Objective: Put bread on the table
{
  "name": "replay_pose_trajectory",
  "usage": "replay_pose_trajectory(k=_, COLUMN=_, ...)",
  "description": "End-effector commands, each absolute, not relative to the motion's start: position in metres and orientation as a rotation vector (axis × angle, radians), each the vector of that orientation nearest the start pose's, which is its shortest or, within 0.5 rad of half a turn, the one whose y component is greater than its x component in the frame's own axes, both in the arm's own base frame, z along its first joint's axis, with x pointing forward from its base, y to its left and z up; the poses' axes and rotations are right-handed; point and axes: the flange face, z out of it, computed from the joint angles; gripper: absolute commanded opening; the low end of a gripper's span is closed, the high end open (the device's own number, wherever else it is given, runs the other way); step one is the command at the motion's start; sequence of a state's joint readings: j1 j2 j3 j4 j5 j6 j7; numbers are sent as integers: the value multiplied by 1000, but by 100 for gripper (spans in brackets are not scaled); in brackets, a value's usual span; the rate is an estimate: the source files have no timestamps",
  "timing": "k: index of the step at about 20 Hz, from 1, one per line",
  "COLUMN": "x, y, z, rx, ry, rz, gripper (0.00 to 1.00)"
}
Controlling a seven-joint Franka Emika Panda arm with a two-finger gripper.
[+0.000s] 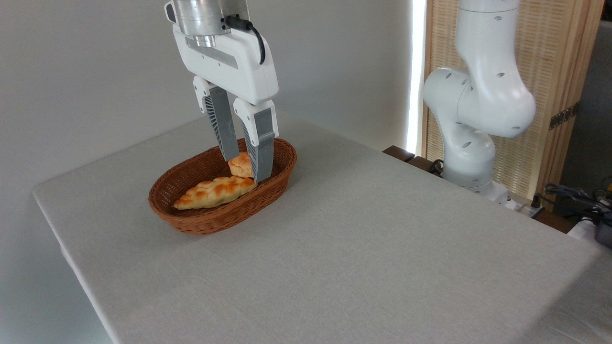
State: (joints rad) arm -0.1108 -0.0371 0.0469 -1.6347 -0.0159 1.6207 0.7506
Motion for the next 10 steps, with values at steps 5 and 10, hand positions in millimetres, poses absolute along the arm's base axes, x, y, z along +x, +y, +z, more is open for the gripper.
replay_pose_trajectory(k=5, x=546, y=-32, z=626, rx=-2887, ry=1245, rz=-17, gripper=100)
replay_pose_trajectory(k=10, x=546, y=-22, z=626, rx=-2905, ry=1222, rz=-21, gripper=100)
